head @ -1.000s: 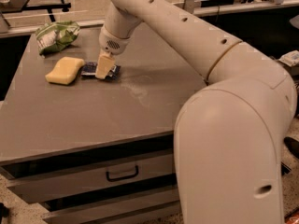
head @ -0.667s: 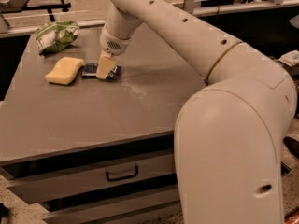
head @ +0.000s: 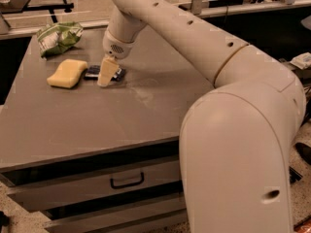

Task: Move rxbar blueberry near sponge

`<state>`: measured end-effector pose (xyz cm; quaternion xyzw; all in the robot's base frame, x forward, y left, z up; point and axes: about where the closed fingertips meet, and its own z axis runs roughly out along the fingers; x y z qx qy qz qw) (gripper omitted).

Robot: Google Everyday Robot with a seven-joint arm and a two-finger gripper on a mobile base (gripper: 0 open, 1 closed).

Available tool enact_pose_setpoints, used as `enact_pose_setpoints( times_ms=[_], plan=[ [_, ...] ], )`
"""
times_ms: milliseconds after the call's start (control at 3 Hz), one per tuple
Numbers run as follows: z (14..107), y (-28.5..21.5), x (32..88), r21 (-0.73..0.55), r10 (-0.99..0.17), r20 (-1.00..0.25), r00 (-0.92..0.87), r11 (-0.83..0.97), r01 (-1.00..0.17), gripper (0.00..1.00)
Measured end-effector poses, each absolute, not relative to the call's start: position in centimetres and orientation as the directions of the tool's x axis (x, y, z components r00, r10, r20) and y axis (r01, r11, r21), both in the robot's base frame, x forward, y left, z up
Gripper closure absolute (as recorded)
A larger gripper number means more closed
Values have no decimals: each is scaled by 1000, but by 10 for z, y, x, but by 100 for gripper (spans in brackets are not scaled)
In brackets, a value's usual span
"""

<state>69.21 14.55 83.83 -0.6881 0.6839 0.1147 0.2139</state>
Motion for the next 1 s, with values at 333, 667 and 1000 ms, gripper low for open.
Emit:
enact_pose_setpoints(
  times_ms=[333, 667, 1000],
  plan=[
    [854, 134, 690, -143, -881, -471, 51, 20, -989, 0],
    [882, 84, 684, -151, -870, -493, 23, 59, -987, 0],
    [882, 84, 684, -150, -870, -493, 23, 59, -987, 0]
  ],
)
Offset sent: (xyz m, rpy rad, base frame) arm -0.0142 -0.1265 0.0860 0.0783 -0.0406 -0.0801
